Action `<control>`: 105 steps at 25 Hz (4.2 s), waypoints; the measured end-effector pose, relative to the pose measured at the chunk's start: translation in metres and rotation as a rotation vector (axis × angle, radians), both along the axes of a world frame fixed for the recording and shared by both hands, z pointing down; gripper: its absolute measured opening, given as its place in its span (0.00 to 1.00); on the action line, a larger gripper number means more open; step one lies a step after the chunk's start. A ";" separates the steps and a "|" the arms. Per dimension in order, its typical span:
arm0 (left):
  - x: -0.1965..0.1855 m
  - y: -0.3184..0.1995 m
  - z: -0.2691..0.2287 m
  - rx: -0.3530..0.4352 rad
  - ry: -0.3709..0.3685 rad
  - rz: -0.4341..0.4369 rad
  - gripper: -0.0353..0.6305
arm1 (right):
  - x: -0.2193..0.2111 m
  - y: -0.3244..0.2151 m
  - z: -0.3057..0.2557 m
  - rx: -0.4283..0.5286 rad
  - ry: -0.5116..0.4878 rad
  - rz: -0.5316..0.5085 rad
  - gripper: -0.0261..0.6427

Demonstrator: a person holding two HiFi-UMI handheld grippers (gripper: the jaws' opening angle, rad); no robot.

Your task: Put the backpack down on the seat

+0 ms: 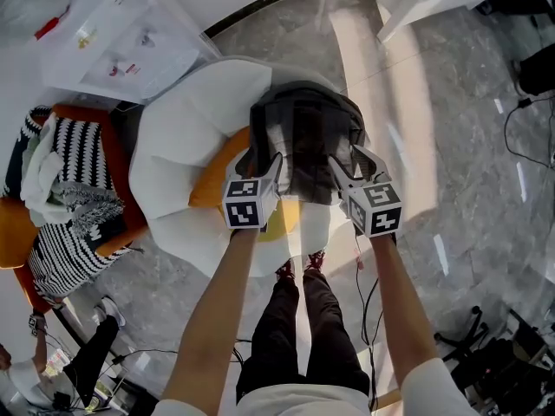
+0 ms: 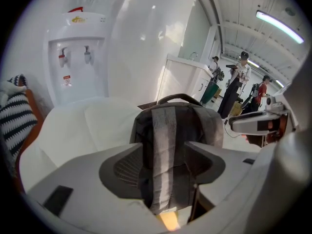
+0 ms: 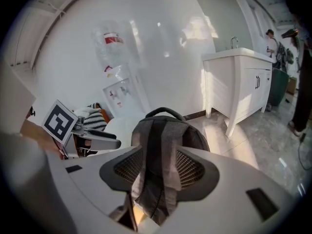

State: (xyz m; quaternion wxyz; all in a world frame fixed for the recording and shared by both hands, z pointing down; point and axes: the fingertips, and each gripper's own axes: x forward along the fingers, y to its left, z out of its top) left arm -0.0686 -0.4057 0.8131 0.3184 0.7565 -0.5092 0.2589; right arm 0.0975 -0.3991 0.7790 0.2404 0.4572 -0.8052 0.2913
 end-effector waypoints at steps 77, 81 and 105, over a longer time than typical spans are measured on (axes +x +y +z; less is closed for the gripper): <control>0.026 0.243 -0.456 0.625 -0.023 0.359 0.05 | -0.012 0.264 -0.445 0.505 0.002 -0.048 0.04; 0.036 0.269 -0.482 0.667 -0.011 0.361 0.05 | -0.010 0.288 -0.469 0.546 0.015 -0.049 0.04; 0.081 0.423 -0.607 0.866 0.005 0.359 0.05 | 0.030 0.426 -0.587 0.715 -0.022 -0.033 0.04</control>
